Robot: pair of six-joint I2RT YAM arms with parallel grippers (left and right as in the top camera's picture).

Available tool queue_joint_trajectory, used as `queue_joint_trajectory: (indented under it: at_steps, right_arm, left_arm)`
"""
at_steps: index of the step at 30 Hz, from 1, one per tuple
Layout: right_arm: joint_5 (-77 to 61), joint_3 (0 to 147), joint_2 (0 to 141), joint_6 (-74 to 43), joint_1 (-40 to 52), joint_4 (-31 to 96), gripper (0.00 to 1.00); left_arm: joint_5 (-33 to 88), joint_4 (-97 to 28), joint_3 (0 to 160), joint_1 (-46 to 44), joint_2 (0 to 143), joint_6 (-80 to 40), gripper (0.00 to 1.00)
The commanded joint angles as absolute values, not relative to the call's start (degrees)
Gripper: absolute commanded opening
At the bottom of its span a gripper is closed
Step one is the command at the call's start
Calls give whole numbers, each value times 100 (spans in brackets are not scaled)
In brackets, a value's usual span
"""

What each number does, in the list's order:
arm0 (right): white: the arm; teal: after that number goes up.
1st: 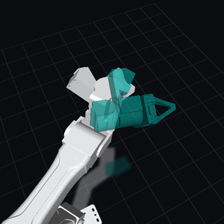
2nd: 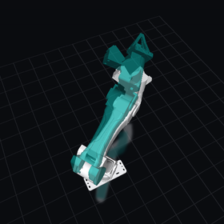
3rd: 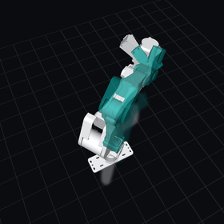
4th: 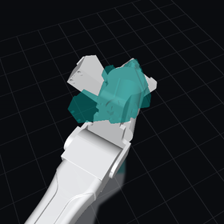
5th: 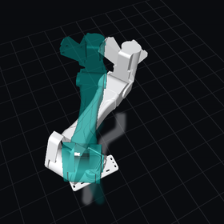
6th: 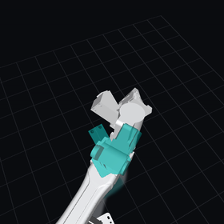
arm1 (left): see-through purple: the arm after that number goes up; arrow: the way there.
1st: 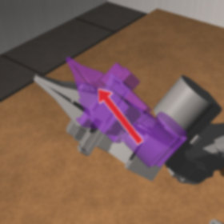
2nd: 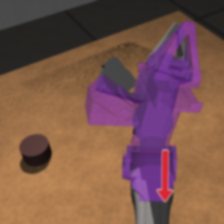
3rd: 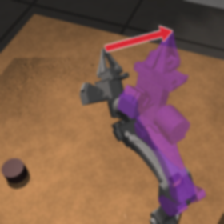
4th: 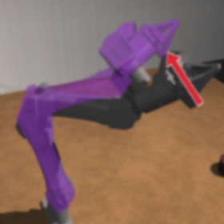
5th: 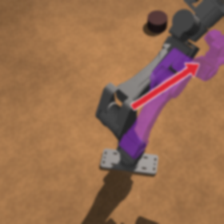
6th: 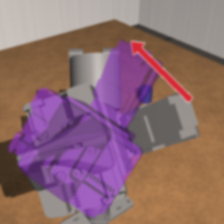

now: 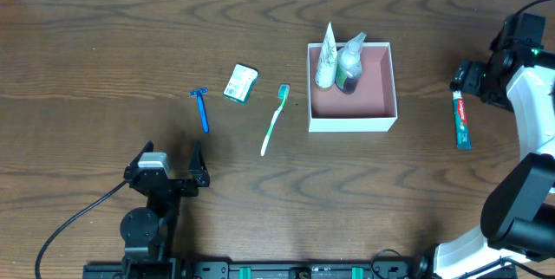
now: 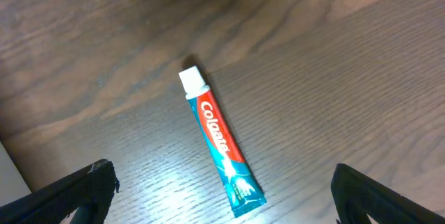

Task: Pack container
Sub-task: 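Lower the right gripper over the Colgate tube and grasp it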

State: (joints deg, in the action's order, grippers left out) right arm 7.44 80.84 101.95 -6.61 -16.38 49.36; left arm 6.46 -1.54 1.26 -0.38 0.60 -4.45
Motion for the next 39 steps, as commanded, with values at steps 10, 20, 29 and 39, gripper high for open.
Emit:
queue_joint_trajectory:
  at_steps: [10, 20, 29, 39]
  right_arm:
    - [121, 7859, 10235, 947, -1656, 4805, 99]
    - [121, 7811, 10235, 947, -1653, 4711, 99]
    - [58, 7811, 10235, 626, -1656, 4547, 99]
    - [58, 7811, 10235, 624, -1653, 4504, 99]
  left_arm:
    - [685, -340, 23, -5, 34, -412, 98]
    - [685, -336, 23, -8, 34, -412, 98]
    - [1142, -322, 27, -8, 64, -805, 98]
    - [1201, -294, 27, -8, 213, -823, 98]
